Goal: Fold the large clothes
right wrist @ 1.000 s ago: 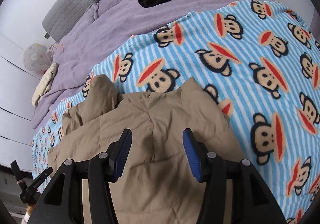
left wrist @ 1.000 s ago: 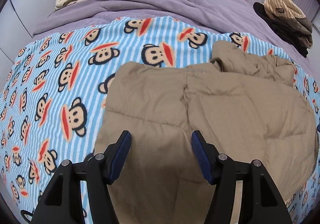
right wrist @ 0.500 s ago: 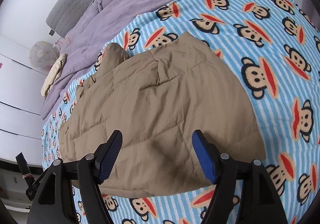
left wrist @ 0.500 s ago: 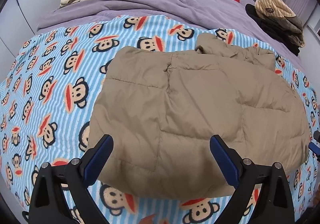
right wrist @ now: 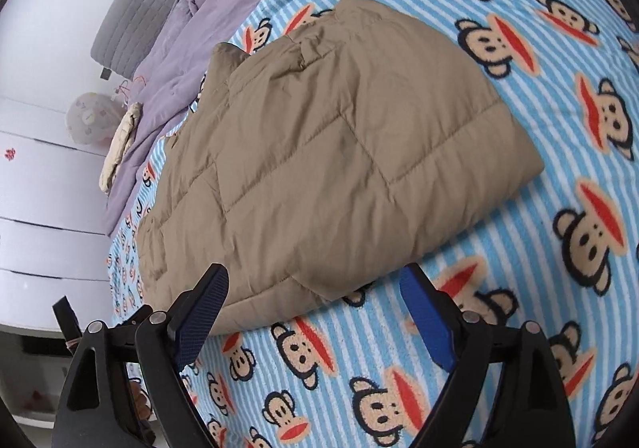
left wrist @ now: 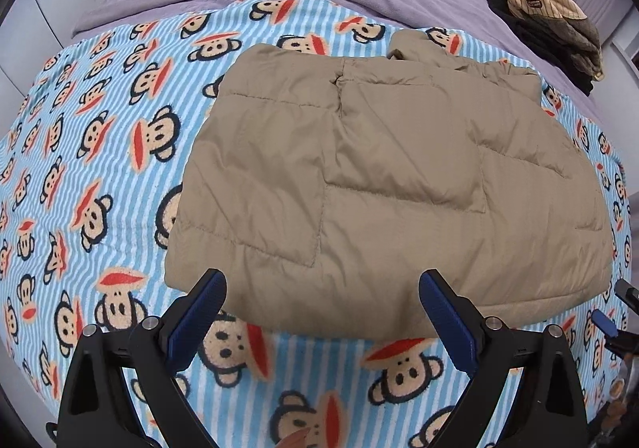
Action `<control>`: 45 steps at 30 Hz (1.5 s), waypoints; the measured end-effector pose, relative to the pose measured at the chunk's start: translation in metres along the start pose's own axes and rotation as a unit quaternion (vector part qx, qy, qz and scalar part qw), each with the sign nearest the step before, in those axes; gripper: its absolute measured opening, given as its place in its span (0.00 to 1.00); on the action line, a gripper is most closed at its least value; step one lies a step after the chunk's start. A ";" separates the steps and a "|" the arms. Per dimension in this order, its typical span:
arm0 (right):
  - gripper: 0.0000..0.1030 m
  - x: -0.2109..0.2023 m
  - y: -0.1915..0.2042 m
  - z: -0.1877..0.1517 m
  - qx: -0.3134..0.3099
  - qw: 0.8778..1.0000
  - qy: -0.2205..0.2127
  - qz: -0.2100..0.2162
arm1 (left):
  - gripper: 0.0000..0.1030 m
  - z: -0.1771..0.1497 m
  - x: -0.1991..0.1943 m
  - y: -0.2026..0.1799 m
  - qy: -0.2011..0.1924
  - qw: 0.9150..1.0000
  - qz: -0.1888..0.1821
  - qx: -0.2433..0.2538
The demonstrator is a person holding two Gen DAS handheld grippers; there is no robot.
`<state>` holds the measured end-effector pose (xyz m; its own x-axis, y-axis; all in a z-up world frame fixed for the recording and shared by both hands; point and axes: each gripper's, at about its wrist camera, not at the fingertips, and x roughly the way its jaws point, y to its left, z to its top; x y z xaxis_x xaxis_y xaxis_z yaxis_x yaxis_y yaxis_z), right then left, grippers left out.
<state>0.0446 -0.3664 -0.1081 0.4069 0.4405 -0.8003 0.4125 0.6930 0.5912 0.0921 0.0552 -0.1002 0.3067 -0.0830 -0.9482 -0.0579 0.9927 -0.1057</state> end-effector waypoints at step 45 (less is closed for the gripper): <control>0.88 0.114 -0.042 0.025 0.156 0.969 0.034 0.187 | 0.55 0.018 0.117 0.050 -0.022 0.948 -0.190 -0.253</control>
<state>0.0936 -0.3595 -0.2214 0.5250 0.6721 -0.5221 0.4764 0.2763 0.8347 0.1417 0.0971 -0.2109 0.4355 -0.4108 -0.8010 -0.3806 0.7223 -0.5774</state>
